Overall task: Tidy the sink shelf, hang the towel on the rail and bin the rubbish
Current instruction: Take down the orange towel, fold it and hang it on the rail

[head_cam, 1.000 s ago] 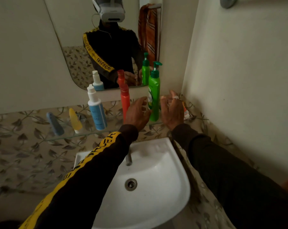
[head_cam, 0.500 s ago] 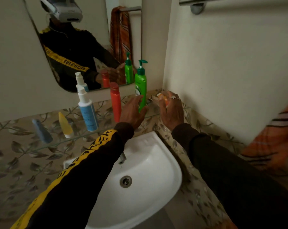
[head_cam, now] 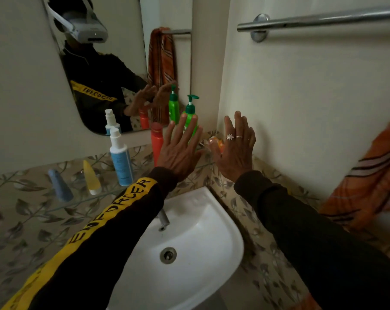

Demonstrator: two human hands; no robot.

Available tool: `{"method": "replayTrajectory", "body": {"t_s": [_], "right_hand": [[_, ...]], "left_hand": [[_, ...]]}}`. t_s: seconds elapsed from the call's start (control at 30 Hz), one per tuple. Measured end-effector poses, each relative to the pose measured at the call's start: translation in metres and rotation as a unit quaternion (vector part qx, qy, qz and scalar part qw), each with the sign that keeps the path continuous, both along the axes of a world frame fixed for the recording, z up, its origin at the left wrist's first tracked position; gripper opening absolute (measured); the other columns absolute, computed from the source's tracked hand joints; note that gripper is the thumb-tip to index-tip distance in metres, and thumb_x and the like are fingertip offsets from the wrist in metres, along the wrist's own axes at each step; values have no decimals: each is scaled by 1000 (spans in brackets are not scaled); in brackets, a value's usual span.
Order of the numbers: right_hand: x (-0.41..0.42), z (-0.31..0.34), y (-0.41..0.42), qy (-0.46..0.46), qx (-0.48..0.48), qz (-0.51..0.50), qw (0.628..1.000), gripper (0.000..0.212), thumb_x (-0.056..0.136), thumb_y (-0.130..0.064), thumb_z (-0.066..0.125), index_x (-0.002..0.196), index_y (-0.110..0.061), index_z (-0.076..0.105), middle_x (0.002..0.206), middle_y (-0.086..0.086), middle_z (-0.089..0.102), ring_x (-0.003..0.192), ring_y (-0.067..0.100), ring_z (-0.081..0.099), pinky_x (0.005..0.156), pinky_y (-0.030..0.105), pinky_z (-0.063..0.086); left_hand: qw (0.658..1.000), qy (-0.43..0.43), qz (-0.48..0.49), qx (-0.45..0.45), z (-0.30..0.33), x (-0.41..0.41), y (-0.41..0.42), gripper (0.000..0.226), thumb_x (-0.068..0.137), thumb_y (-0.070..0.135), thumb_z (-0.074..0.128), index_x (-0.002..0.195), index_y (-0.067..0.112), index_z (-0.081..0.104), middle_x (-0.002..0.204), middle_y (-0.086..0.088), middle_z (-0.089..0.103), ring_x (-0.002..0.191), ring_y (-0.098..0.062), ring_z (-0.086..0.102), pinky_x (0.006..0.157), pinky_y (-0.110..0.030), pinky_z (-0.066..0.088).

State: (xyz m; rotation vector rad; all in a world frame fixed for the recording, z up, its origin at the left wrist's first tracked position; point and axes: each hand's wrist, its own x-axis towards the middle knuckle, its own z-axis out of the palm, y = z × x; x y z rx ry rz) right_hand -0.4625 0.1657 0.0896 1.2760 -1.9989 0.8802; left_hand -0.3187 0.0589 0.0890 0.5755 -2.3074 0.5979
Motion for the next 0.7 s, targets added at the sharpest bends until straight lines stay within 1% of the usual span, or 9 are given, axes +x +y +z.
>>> {"method": "replayTrajectory", "body": {"t_s": [0.1, 0.2, 0.3, 0.4, 0.53, 0.7], "right_hand": [[-8, 8, 2, 62, 13, -3, 998, 73, 98, -51, 42, 157, -9, 29, 166, 21, 15, 154, 39, 12, 122, 58, 12], [-17, 18, 5, 126, 31, -10, 992, 77, 98, -53, 46, 158, -10, 26, 166, 21, 14, 155, 39, 11, 123, 58, 11], [-26, 29, 9, 165, 42, -27, 985, 80, 98, -56, 45, 159, -10, 21, 166, 21, 12, 155, 39, 9, 123, 60, 10], [-34, 39, 13, 190, 50, -44, 979, 85, 97, -61, 42, 160, -11, 16, 167, 21, 9, 155, 41, 7, 123, 60, 6], [-39, 51, 17, 211, 41, -49, 975, 85, 97, -62, 39, 160, -11, 14, 167, 21, 8, 154, 42, 6, 122, 61, 5], [-40, 60, 26, 213, 46, -59, 974, 86, 97, -64, 33, 160, -11, 7, 167, 21, 5, 154, 42, 4, 122, 61, 4]], "left_hand": [[998, -8, 39, -38, 8, -3, 1, 69, 100, 52, 28, 154, 9, 18, 163, -16, 8, 150, -37, 3, 120, -57, 8], [996, -8, 70, -57, 19, -6, 5, 73, 100, 57, 26, 154, 9, 14, 163, -16, 5, 150, -36, 1, 120, -56, 5], [992, -14, 88, -86, 32, -9, 10, 76, 99, 60, 22, 155, 8, 11, 163, -17, 3, 150, -37, -1, 120, -55, -4], [987, -15, 112, -114, 45, -12, 16, 84, 95, 65, 25, 155, 8, 9, 162, -19, 2, 150, -38, 0, 119, -55, -6], [985, -8, 117, -127, 62, -14, 21, 96, 89, 72, 35, 155, 8, 5, 162, -19, -1, 149, -39, -2, 117, -54, -10], [981, 2, 129, -147, 74, -9, 25, 102, 85, 75, 37, 155, 9, 6, 162, -19, 0, 149, -40, 1, 117, -55, -8]]}}
